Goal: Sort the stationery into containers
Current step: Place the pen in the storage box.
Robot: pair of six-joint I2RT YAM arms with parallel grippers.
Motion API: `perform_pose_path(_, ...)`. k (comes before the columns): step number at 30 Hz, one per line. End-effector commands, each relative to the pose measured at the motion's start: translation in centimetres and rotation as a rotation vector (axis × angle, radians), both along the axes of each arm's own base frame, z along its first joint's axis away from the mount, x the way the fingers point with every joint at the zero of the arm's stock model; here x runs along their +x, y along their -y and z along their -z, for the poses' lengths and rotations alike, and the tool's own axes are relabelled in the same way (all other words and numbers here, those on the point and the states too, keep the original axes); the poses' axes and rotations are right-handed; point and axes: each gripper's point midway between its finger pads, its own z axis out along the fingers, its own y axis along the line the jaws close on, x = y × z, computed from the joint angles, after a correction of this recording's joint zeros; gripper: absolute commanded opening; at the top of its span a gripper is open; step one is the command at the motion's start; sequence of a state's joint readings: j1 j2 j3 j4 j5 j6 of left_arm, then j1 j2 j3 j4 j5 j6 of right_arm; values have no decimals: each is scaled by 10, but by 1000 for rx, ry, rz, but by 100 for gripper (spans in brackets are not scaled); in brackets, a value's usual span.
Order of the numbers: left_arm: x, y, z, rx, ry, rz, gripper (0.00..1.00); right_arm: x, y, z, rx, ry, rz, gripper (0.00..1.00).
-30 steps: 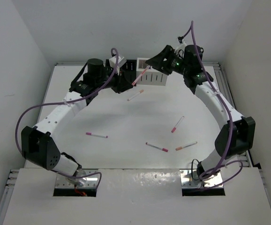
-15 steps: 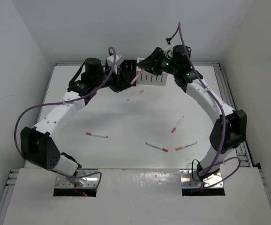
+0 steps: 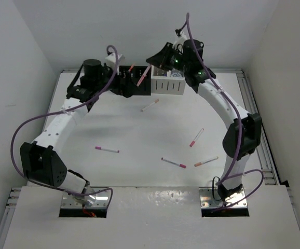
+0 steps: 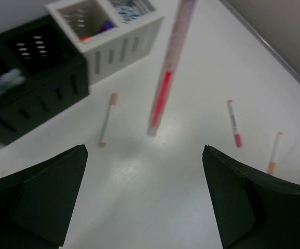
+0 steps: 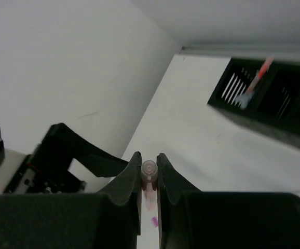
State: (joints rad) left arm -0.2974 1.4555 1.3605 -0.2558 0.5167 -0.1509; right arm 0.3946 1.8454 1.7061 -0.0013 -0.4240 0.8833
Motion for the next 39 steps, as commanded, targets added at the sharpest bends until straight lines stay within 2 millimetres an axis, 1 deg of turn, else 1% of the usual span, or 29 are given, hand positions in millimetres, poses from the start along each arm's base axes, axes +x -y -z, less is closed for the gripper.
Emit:
perform_pose_path(1,36,-72,-49,19,123,-257,100,35,-1,-59,-58,320,81,0)
perform_pose_path(2,41,-85,-55,12,133,-291,100,47,2,-63,-80,364,128,0)
perform_pose_path(3,44,-98,-58,7,138,-318,100,57,-6,-60,-97,411,142,0)
perform_pose_path(4,50,-122,-61,1,140,-363,100,67,-7,-61,-134,471,169,0)
perform_pose_path(5,51,-134,-64,-7,151,-383,100,73,-8,-69,-141,521,200,0)
perform_pose_path(6,54,-160,-64,-16,147,-435,100,80,-10,-81,-145,611,253,0)
perform_pose_path(7,53,-167,-65,-29,146,-435,100,90,-15,-67,-160,632,270,0)
perform_pose_path(10,52,-195,-56,-54,128,-481,100,107,-30,-56,-187,769,330,0)
perform_pose_path(12,52,-204,-48,-74,109,-485,100,110,-43,-49,-191,831,354,0)
perform_pose_path(13,49,-213,-35,-85,76,-495,100,114,-42,-52,-193,880,390,0)
perform_pose_path(15,46,-219,-25,-109,50,-497,100,125,-57,-31,-207,901,392,0)
perform_pose_path(16,42,-224,-15,-118,30,-498,100,127,-58,-44,-191,943,415,0)
perform_pose_path(17,40,-226,-11,-119,24,-502,100,130,-62,-39,-195,948,413,0)
perform_pose_path(18,37,-231,-8,-110,29,-507,100,138,-70,-16,-220,934,404,0)
perform_pose_path(19,32,-233,-3,-100,26,-508,100,142,-72,-16,-217,944,409,0)
perform_pose_path(20,31,-236,0,-72,35,-507,100,146,-79,3,-230,928,394,0)
perform_pose_path(23,25,-244,12,9,44,-527,100,150,-86,32,-254,897,372,0)
perform_pose_path(26,19,-248,24,85,37,-512,100,151,-87,59,-279,860,361,15)
perform_pose_path(28,14,-248,35,161,36,-470,100,150,-90,69,-284,838,344,32)
perform_pose_path(30,7,-245,49,210,11,-433,100,146,-90,65,-273,829,339,42)
perform_pose_path(31,5,-244,57,266,21,-399,100,144,-91,61,-256,822,331,51)
perform_pose_path(32,2,-243,61,292,22,-375,100,143,-88,62,-265,812,329,54)
perform_pose_path(33,-6,-240,72,311,-8,-339,100,134,-86,36,-226,828,321,56)
perform_pose_path(34,-9,-238,76,367,20,-280,100,131,-82,27,-216,826,325,58)
perform_pose_path(35,-15,-232,82,383,17,-232,100,123,-83,29,-208,809,291,58)
perform_pose_path(36,-21,-227,90,433,26,-172,100,111,-75,-7,-172,840,295,59)
perform_pose_path(37,-27,-221,95,454,30,-126,100,103,-71,-19,-162,845,289,59)
perform_pose_path(38,-36,-213,105,467,26,-67,100,96,-67,-11,-169,821,265,59)
perform_pose_path(39,-47,-208,116,522,31,21,100,79,-55,-50,-140,862,277,59)
